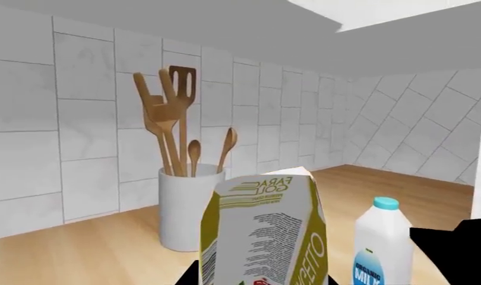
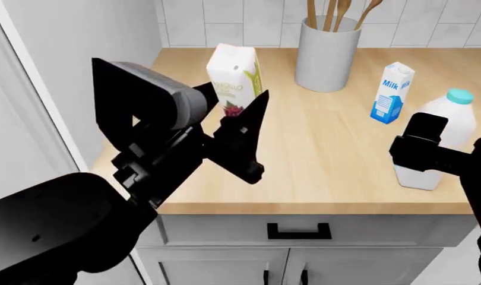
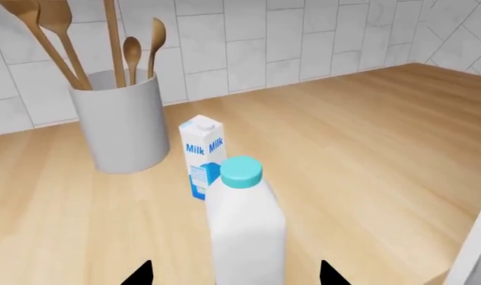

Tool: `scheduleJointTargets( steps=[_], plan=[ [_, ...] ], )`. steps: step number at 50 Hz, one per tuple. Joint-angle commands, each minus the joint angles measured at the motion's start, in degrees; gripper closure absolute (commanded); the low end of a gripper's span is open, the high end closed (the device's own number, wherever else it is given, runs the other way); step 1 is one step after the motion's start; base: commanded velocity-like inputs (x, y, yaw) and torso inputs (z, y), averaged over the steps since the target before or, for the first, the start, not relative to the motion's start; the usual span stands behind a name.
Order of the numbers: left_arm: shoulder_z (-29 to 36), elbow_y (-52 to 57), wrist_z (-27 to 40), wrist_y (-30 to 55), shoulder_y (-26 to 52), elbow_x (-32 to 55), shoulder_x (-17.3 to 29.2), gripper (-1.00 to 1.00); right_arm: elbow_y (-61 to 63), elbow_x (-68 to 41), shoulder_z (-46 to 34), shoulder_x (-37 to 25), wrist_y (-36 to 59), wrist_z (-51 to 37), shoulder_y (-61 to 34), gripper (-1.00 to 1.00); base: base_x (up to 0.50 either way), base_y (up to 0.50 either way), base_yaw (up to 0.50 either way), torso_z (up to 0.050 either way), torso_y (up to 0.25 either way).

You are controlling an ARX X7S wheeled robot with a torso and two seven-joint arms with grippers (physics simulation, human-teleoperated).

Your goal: Move the drinks to the dining counter.

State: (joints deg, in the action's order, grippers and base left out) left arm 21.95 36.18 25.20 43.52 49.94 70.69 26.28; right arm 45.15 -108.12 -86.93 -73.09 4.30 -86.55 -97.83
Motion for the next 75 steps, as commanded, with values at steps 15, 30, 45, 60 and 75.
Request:
scheduleJointTargets(
  steps=[15,30,45,60,75],
  plan=[
    [-0.27,0.43,0.24,-0.77,0.08,0.17,0.31,1.0,-8.02,0.58,-2.91,3.59,-0.28,3.06,2.22,-1.0,0.0,0.0,0.0,0.0,0.0],
    [-0.23,0.42,-0.11,-1.51,-0.72,-0.33,0.71,1.0,-12.81,-0.4,-3.37,5.08,0.75,5.15,2.66,-1.0,0.0,0.0,0.0,0.0,0.001],
    [-0.01,0.26,-0.69,-2.38,-1.78,-1.05,0.88,1.0,-17.52,-0.71,-4.1,7.82,0.75,8.57,4.34,-1.0,0.0,0.0,0.0,0.0,0.001],
    [-0.36,0.46,-1.05,-2.87,-2.48,-0.76,1.87,1.0,-21.06,-0.09,-4.97,7.14,0.45,8.24,5.93,-1.0,0.0,0.0,0.0,0.0,0.001],
    [-0.49,0.8,-1.03,-3.47,-3.3,-0.94,2.38,1.0,-22.86,0.64,-5.47,9.16,1.12,11.2,6.95,1.0,0.0,0.0,0.0,0.0,0.001]
  ],
)
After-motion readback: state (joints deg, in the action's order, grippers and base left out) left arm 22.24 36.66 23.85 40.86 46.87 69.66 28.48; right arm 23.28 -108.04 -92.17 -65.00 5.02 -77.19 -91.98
